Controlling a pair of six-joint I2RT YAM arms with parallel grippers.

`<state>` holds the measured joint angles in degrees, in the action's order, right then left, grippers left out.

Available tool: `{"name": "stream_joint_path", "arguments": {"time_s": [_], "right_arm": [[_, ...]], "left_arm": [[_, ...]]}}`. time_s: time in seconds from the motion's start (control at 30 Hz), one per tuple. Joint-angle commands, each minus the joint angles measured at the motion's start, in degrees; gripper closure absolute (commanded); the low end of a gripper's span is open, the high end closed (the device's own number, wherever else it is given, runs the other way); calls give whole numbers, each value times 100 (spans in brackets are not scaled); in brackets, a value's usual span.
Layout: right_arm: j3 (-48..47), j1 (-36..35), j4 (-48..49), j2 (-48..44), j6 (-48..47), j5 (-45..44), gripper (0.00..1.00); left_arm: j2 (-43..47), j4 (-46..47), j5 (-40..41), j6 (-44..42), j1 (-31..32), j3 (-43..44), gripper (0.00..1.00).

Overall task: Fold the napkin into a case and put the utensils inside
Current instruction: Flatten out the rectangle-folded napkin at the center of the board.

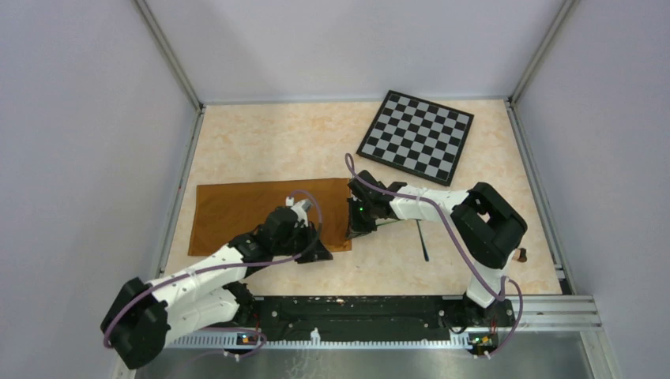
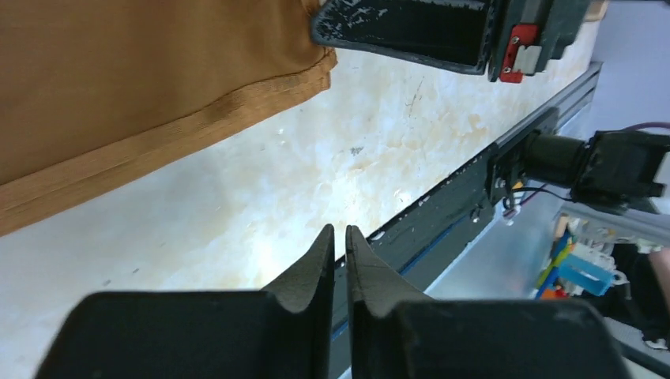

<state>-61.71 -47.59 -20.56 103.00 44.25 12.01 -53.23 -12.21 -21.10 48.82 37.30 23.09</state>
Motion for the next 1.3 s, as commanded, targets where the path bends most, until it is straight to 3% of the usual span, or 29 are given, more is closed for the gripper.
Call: {"name": "stream_joint_path", "arguments": {"time_s": [0.0, 0.13, 0.53, 1.03, 1.27], "right_arm": [[6, 31, 168, -402, 105, 88, 100], [23, 22, 127, -486, 101, 100, 100], [162, -98, 0, -615, 218, 144, 100], [630, -205, 372, -655, 691, 274, 100], [791, -200, 563, -505, 759, 198, 100]], "left_arm": [[-827, 1153, 1030, 877, 877, -128, 93], [-1489, 1730, 1264, 985, 1093, -159, 98], [-2548, 1870, 1981, 899, 1113, 165, 100], [-2682, 2007, 1965, 852, 1118, 74, 100], [-2183, 1710, 1739, 608, 1148, 31, 97]]}}
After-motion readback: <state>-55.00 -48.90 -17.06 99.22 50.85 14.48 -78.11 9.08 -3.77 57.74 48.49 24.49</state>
